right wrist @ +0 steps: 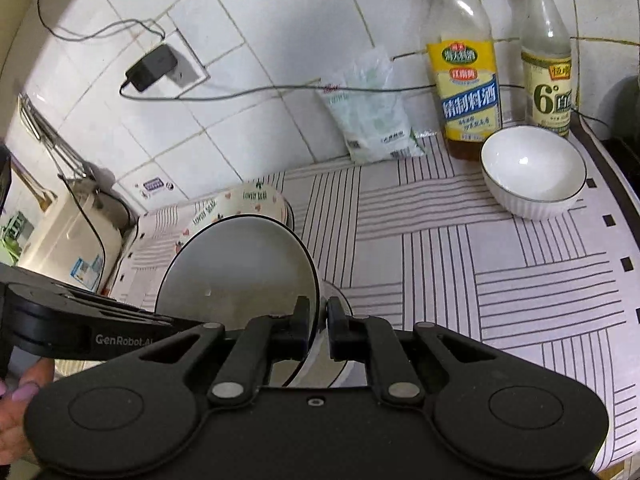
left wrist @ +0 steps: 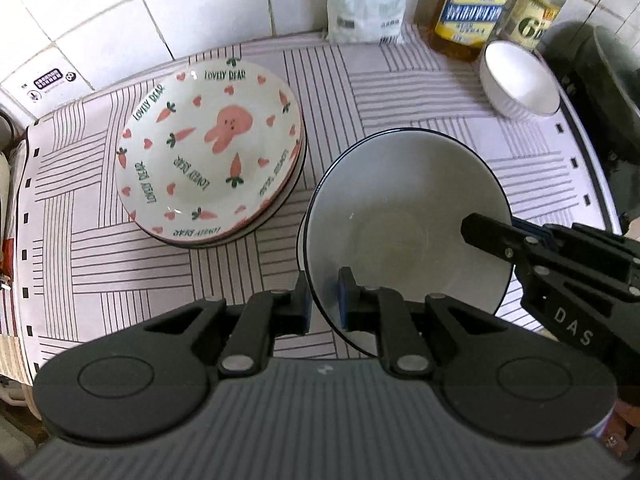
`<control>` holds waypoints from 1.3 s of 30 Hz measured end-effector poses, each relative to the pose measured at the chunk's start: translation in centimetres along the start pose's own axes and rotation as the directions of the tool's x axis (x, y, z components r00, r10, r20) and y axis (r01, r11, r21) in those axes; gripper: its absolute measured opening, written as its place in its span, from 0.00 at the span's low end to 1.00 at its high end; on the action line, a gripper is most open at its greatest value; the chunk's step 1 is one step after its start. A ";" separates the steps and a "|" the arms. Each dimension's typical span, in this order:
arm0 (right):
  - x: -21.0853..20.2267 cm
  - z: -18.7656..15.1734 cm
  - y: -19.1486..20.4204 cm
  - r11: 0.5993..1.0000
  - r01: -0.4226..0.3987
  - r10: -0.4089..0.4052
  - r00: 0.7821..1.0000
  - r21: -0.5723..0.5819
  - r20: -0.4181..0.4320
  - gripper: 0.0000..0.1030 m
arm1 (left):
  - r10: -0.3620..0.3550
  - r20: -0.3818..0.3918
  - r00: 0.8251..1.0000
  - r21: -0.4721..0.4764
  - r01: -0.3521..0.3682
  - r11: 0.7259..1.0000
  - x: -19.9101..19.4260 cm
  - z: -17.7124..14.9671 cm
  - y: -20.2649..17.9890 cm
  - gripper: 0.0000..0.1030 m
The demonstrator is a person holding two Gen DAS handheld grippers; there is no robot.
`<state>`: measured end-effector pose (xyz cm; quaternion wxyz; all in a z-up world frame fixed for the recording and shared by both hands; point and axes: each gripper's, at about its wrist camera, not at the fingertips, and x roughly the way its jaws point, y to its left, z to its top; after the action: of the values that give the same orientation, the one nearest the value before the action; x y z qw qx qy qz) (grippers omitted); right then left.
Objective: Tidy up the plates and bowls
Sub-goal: 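Carry the second white bowl and lower it into the first bowl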
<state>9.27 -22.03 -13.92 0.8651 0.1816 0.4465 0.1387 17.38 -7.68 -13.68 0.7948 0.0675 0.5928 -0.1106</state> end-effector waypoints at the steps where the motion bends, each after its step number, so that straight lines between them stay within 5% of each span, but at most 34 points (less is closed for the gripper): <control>1: 0.2 -0.2 0.1 1.000 0.005 -0.005 1.000 -0.007 -0.005 0.12 | 0.003 -0.010 1.000 0.016 -0.003 1.000 0.4 0.0 -0.2 0.13; 19: 3.5 -1.5 2.3 0.972 0.101 -0.110 0.993 -0.215 -0.033 0.12 | -0.006 -0.144 0.990 -0.009 0.004 1.000 4.2 0.4 0.9 0.17; 39: 5.3 -2.0 3.2 0.912 0.208 -0.221 0.975 -0.354 0.006 0.15 | -0.008 -0.192 0.981 -0.011 0.006 1.000 7.4 1.5 0.8 0.21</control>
<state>10.39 -16.63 -17.36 0.8857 -0.0286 0.4465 0.1237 21.00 -8.02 -20.31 0.7340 0.0717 0.6674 -0.1033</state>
